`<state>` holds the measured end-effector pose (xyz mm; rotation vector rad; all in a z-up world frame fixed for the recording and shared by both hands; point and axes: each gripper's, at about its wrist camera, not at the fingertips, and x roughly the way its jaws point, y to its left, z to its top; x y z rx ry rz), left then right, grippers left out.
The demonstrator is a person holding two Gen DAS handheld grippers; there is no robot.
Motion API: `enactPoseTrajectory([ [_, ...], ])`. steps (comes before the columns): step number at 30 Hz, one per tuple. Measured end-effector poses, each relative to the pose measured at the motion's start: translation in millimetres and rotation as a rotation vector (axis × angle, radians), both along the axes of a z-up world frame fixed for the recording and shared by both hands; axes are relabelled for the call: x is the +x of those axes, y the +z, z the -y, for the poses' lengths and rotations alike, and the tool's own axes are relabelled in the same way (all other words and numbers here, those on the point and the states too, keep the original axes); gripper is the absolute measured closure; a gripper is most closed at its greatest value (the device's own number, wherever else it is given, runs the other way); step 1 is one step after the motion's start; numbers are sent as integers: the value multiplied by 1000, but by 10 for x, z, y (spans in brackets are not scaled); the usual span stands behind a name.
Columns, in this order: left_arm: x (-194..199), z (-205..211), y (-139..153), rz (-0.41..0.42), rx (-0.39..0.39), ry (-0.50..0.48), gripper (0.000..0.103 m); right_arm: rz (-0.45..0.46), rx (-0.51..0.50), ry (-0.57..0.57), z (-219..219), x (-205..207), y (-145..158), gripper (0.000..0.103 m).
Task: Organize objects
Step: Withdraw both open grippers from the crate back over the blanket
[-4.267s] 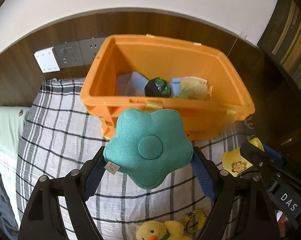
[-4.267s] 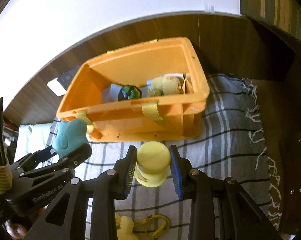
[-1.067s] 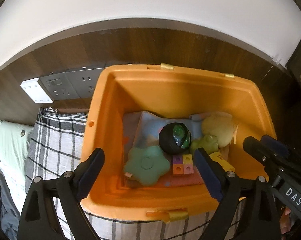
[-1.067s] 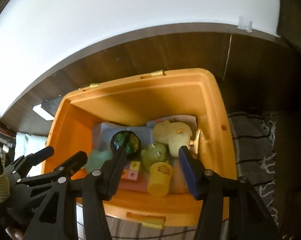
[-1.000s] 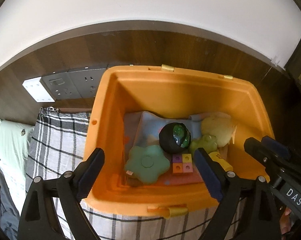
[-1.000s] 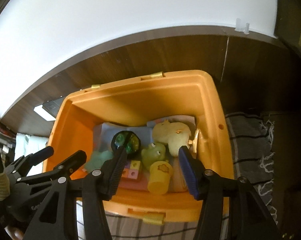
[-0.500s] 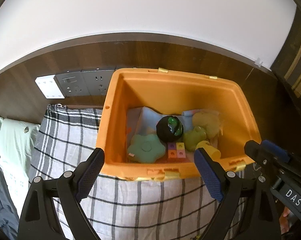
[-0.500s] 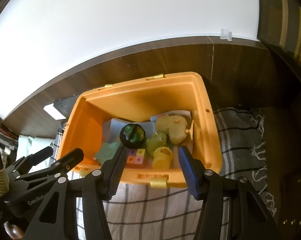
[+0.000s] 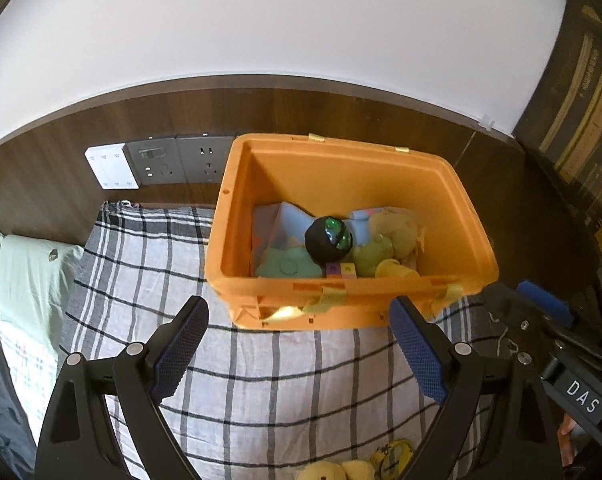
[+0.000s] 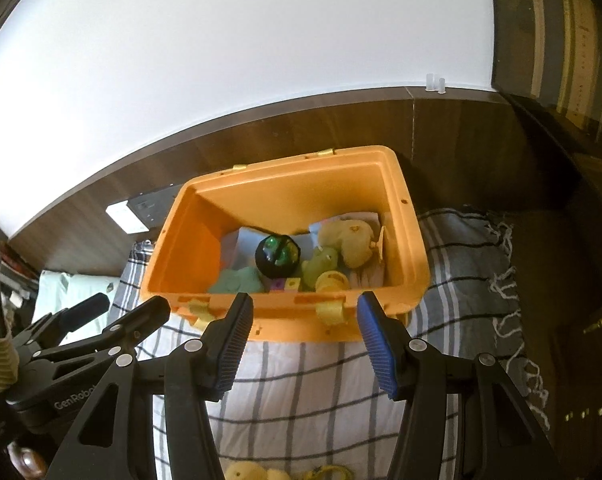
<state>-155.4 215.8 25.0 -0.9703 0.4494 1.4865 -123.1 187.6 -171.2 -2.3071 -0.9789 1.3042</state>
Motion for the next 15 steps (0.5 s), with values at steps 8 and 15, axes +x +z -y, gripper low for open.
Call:
enactPoseTrajectory([
  [8,19,191,-62,-1,-2,7,10,-48,27,44,121,216,191,49],
  [15,91,350,-120,-7,-22,11,10,-69,38,49,166,361,339,49],
])
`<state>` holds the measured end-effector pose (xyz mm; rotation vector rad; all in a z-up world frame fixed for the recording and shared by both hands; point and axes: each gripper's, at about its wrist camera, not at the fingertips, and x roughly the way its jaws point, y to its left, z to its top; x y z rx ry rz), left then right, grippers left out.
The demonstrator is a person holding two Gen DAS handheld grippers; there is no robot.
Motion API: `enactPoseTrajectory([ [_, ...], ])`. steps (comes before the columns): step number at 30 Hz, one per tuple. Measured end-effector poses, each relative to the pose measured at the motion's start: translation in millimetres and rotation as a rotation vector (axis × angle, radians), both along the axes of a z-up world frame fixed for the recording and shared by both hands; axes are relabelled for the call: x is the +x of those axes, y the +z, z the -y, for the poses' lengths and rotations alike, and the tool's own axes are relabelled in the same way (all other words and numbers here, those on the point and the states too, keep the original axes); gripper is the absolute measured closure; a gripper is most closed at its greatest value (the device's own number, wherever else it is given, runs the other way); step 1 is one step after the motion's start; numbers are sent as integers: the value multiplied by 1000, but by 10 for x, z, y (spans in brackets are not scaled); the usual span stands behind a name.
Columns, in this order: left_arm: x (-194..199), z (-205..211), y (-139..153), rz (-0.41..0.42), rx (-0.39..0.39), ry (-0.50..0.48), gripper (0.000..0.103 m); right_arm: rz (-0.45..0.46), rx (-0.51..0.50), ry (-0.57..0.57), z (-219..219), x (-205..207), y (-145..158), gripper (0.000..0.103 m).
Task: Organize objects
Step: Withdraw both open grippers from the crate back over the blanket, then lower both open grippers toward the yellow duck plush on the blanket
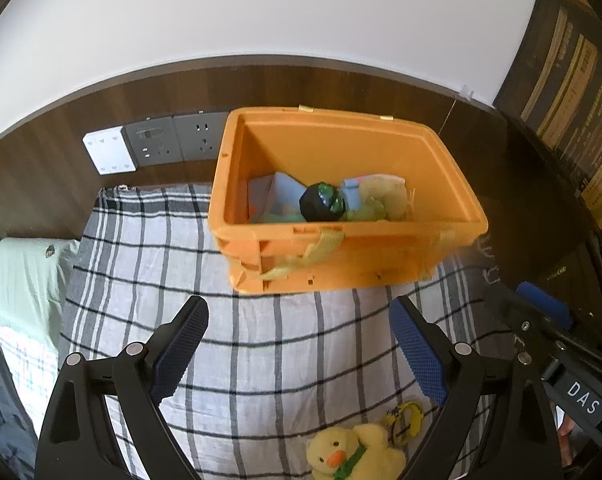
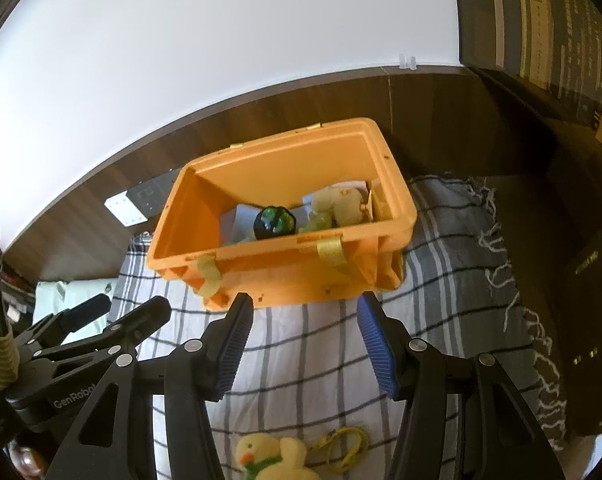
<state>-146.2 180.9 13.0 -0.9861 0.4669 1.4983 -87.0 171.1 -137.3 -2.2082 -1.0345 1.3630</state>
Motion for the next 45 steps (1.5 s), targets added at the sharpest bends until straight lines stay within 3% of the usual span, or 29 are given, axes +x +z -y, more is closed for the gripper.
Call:
enactPoseTrajectory([
  [16,322,367,-73,2,-49,87,10,25,-33,51,-36,136,309,49],
  [29,713,592,-290,11,-121,106,10,18,-29,87,-267,318,647,49],
  [45,980,690,-649,37,-220,123,10,9,-15,99,-588,500,811,49],
])
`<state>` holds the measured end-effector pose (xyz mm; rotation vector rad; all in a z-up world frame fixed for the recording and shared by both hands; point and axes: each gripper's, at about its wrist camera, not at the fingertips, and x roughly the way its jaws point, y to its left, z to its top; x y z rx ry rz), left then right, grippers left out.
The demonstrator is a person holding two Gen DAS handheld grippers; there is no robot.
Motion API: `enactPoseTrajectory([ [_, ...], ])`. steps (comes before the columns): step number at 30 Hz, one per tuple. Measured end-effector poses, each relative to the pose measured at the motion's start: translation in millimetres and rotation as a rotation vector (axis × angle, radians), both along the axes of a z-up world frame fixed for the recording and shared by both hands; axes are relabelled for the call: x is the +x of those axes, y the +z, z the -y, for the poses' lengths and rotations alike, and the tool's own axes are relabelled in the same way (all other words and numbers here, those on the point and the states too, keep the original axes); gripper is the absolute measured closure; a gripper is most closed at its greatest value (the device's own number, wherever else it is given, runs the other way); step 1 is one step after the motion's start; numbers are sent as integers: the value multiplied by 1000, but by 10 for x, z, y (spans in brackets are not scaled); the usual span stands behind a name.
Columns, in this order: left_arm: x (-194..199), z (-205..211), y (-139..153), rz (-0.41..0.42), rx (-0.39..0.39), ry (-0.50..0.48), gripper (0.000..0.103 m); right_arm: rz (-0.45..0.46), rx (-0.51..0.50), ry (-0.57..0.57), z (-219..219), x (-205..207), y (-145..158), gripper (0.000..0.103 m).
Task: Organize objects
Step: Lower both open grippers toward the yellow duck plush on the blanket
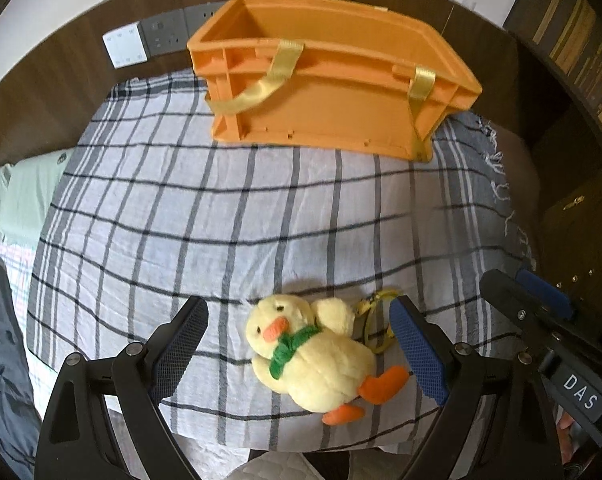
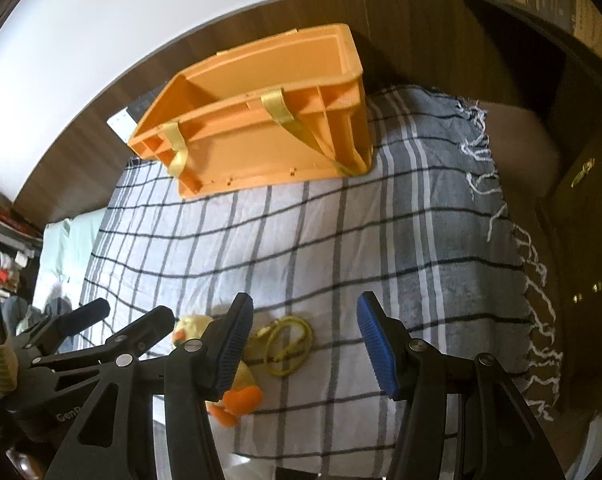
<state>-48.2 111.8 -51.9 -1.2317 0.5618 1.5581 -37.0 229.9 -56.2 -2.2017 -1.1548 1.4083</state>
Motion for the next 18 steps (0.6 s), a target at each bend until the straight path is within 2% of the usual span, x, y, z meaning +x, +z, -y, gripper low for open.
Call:
enactPoseTrajectory([
  [14,132,39,-384,53,-95,19,10,-14,36,8,-305,166,21,49],
  [18,154,48,-483,68,-116,28,10,-38,41,41,-365,209,3,49],
])
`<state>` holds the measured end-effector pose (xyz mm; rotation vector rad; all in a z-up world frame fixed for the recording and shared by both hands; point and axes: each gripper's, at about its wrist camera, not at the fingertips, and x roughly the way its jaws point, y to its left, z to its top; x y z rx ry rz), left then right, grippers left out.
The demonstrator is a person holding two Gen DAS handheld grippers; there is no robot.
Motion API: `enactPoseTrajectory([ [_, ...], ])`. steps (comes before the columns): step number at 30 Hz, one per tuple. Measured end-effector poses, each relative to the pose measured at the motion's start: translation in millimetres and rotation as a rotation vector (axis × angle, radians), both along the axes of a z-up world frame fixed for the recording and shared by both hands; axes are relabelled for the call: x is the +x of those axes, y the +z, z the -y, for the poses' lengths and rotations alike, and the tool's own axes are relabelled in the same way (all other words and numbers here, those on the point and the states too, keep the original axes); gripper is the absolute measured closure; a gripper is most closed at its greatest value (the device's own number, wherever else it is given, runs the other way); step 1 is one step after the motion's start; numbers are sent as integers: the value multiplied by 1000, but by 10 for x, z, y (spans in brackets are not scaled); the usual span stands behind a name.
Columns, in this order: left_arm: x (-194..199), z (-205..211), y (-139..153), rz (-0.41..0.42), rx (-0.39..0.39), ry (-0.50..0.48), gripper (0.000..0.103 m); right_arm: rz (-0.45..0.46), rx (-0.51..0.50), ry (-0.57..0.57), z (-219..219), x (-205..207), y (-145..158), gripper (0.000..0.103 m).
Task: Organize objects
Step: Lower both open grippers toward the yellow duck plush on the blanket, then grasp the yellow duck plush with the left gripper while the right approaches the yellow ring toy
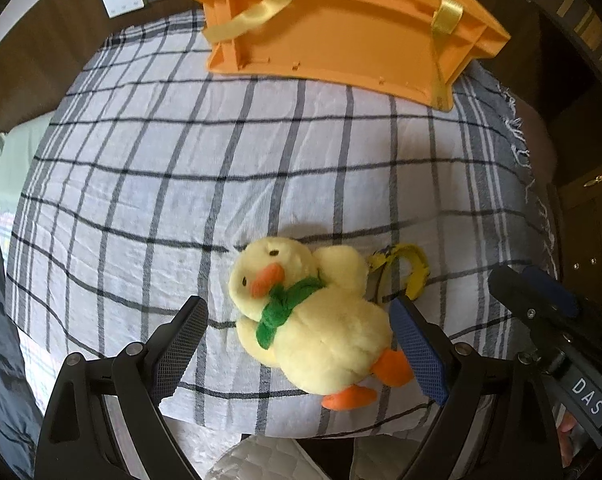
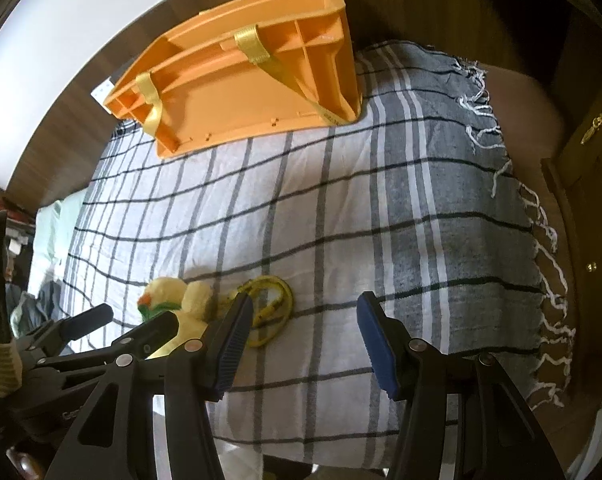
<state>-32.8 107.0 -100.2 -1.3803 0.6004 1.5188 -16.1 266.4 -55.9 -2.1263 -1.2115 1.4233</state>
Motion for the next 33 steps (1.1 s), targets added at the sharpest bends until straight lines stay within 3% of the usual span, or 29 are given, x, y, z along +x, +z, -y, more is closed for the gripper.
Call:
enactPoseTrajectory([
  [9,17,-2,-181,49,-32,13,10,-18,15,20,-125,81,-40,49],
  [29,6,-68,-434,213,-6,114,10,-62,62,48,-344,81,-57,49],
  [33,41,-100,-469,247,18,112,22,-67,74,60,-375,71,-54,49],
])
